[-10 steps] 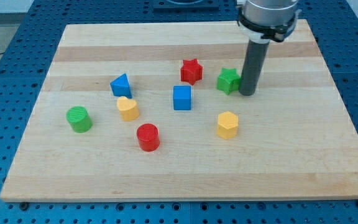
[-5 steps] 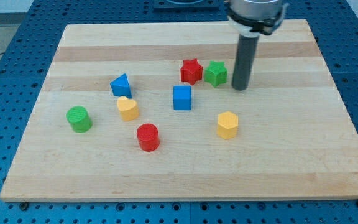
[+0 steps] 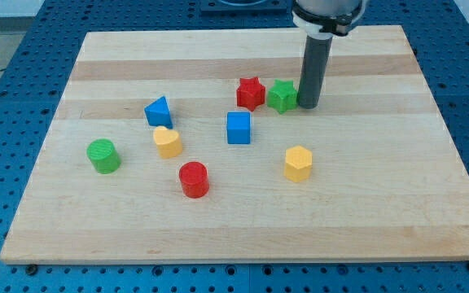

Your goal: Push the green star into the red star

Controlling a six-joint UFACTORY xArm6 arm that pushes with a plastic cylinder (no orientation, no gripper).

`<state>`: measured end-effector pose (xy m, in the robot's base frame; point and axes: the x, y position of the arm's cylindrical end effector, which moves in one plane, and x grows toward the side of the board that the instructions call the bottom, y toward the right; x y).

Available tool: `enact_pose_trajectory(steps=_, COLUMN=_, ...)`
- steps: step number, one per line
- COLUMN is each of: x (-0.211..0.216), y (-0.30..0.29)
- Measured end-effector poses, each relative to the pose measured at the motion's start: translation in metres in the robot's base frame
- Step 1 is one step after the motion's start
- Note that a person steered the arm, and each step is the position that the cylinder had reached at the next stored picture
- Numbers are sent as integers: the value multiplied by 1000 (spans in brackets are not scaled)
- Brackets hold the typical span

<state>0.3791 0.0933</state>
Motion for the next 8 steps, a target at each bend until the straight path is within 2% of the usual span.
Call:
enact_pose_trajectory(steps=3, x=-12, y=-49)
enact_pose_trajectory(steps=4, x=-29, y=-58)
enact_pose_trajectory(steps=6, x=-32, y=-55)
enact_pose_trajectory(steps=7, x=-56, y=-68)
enact_pose_trajectory(steps=8, x=-62, y=-132)
